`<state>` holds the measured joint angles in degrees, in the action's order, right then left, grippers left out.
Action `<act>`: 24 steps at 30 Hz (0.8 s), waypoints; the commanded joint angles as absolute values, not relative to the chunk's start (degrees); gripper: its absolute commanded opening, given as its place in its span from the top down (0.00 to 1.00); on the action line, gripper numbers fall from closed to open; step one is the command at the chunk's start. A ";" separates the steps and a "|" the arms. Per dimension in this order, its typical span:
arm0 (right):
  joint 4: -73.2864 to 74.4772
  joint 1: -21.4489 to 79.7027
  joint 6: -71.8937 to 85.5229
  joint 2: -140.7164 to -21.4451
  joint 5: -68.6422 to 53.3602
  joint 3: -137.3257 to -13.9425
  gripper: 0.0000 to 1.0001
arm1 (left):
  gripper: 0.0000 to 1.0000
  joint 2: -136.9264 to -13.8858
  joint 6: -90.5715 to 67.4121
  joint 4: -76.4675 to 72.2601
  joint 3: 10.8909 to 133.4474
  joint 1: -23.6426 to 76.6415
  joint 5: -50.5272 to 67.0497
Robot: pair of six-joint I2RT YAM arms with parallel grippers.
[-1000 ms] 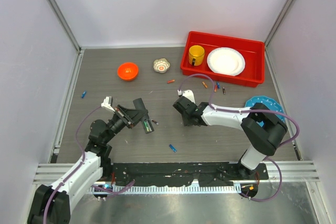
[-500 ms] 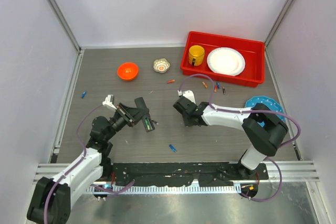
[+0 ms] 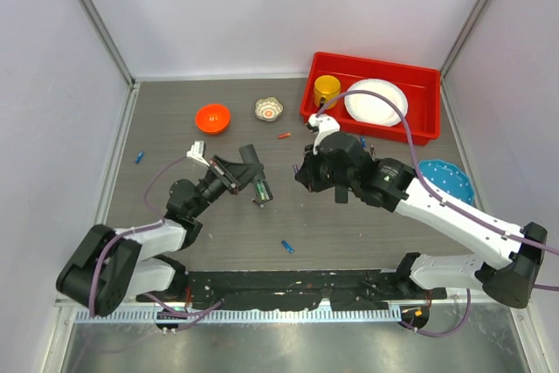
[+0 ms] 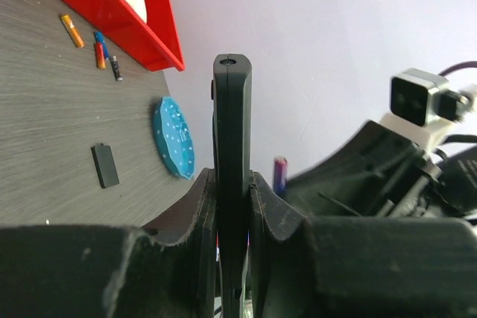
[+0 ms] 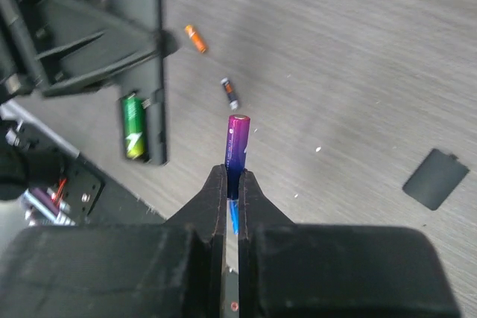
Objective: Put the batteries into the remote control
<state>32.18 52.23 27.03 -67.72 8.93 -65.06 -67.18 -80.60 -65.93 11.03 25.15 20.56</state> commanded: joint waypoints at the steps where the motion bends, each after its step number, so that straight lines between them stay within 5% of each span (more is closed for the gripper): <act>1: 40.51 53.52 25.23 -69.60 0.80 -69.42 0.99 | 1.00 -75.64 -82.26 -86.99 13.53 26.28 19.51; 12: 41.58 54.67 27.33 -75.85 -13.26 -72.51 0.99 | 1.00 -77.52 -79.81 -88.59 13.89 28.65 18.11; 24: 37.54 54.75 31.37 -79.27 -14.33 -73.48 0.99 | 1.00 -75.76 -79.10 -88.42 11.60 29.00 17.40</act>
